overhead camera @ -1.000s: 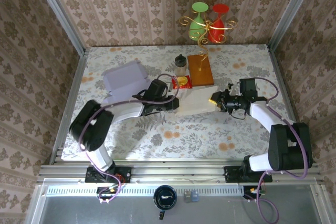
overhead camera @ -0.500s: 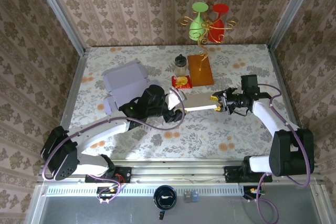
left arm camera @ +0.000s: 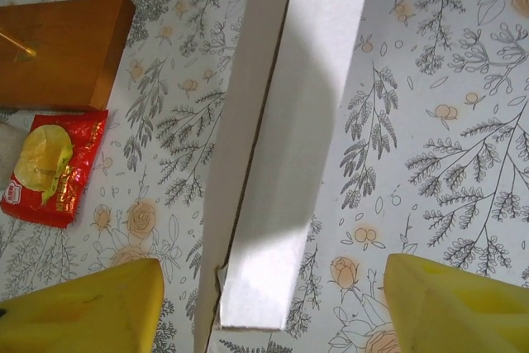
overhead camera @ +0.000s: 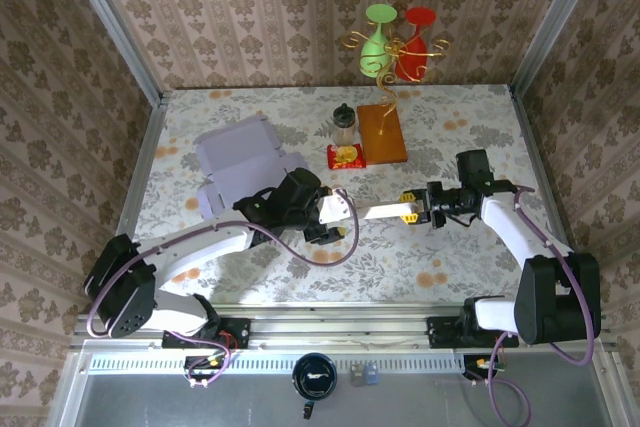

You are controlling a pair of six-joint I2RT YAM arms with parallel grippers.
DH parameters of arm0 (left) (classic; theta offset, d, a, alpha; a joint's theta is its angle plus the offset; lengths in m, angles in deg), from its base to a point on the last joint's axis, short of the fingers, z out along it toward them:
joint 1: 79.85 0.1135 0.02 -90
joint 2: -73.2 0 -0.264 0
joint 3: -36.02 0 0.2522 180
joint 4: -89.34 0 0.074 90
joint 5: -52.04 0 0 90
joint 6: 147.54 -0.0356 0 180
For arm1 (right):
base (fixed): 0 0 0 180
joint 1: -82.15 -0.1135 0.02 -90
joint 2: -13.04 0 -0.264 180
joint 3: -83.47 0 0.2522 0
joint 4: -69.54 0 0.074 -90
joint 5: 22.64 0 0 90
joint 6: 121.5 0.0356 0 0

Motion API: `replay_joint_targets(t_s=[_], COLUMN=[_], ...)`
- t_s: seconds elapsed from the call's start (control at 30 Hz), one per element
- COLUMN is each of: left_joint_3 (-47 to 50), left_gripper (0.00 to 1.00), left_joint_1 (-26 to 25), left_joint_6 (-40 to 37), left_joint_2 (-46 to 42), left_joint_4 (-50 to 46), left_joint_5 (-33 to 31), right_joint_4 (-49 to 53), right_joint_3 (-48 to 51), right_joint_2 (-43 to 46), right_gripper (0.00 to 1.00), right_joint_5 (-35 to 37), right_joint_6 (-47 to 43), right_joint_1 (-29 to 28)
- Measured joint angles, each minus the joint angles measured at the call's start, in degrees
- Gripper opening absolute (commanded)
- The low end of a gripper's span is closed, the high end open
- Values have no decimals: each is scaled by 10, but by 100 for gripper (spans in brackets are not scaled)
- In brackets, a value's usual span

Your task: Fold the paper box

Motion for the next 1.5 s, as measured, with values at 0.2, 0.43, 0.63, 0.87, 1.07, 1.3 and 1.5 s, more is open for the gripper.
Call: replay_joint_targets(t_s=[0.2, 0.43, 0.63, 0.87, 1.07, 1.3, 1.5], left_joint_3=[-9, -31, -59, -86, -127, -168, -191], left_gripper=[70, 65, 63, 56, 48, 45, 45], left_joint_1=[-1, 0, 0, 3, 20, 41, 46], left_joint_6=[-13, -22, -25, -33, -32, -26, -19], left_joint_2=[24, 63, 93, 121, 153, 184, 198], left_joint_4=[0, -5, -18, -35, -63, -92, -111], left_joint_5=[7, 11, 19, 31, 52, 80, 89], right_joint_4=[-21, -75, -123, -146, -134, -126, -106], right_joint_3=[32, 61, 72, 70, 51, 34, 10], right_joint_2=[11, 5, -33, -85, -127, -148, -150], right_gripper=[21, 23, 28, 36, 44, 52, 58], right_joint_5=[-24, -47, -71, -93, -71, -59, -44], right_joint_6=[40, 85, 101, 99, 84, 71, 52], right_joint_1=[-5, -8, -7, 2, 16, 34, 51])
